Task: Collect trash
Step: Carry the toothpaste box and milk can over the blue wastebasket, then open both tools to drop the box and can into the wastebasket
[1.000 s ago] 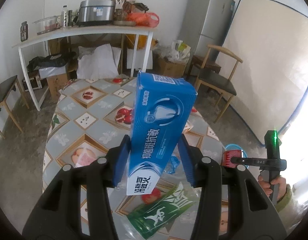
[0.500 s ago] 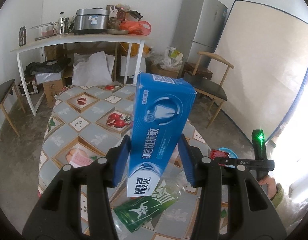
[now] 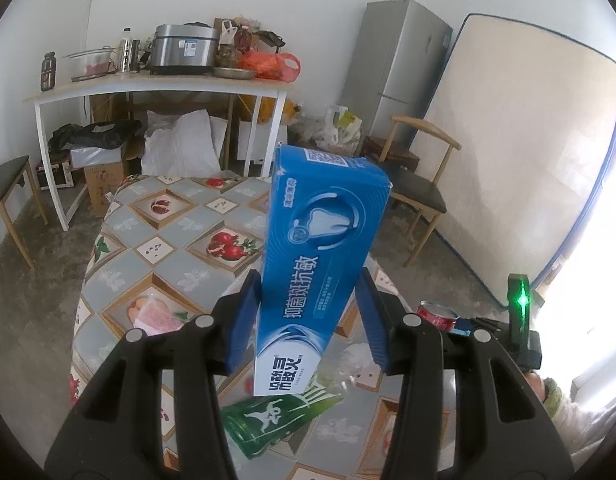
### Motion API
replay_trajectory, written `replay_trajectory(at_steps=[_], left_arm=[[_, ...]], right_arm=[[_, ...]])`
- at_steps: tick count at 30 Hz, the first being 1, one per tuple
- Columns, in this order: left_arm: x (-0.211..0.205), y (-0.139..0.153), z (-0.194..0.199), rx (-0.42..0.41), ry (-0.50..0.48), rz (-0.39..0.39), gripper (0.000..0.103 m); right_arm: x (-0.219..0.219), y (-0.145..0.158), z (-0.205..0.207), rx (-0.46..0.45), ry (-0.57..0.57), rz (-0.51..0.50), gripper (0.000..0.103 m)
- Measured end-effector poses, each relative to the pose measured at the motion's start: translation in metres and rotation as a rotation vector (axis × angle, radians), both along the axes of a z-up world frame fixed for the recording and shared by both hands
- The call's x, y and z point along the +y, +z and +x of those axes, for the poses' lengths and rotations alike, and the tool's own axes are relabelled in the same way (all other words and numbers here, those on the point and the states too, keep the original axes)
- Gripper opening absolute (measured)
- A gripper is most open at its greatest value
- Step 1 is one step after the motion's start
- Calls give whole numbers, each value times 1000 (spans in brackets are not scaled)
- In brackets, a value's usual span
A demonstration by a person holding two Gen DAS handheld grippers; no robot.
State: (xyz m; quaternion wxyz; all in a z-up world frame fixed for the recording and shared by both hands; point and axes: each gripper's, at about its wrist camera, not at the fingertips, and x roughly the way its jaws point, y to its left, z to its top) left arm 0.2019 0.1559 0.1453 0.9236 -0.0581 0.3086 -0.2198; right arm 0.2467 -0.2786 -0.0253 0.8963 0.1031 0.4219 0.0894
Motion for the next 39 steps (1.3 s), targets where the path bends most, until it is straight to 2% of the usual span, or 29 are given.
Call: replay_trajectory(at_steps=[5,9,12,19,24,27,30,34,39], left_arm=[[-14,16,-11,-22,-23,-27,46],[-41,27,-16,-33,-71,-35,46],[-73,30,-15,-31,-125,-43,46],[-187,25,-3,-3,-307,-58,46],[-285,6,7,46,-442,-34,46],[-357,-18,15,101,-519,3,46],[-406,-45,22,153,-561,21,46],[-477,-86,39,238,-595,38,46],[-548,-123,66,312,-572,50,47]], right_arm=[[-15,13,-12,-25,-14,46,65],[-37,27,-27,-58,-45,83,65],[-67,38,-42,-89,-96,100,65],[-156,45,-81,-122,-287,104,65],[-237,21,-112,-78,-463,145,65],[-280,-5,-126,-31,-551,194,65],[-316,-34,-132,21,-619,247,65],[-355,-72,-130,81,-689,312,65],[-393,-106,-101,122,-764,352,65]])
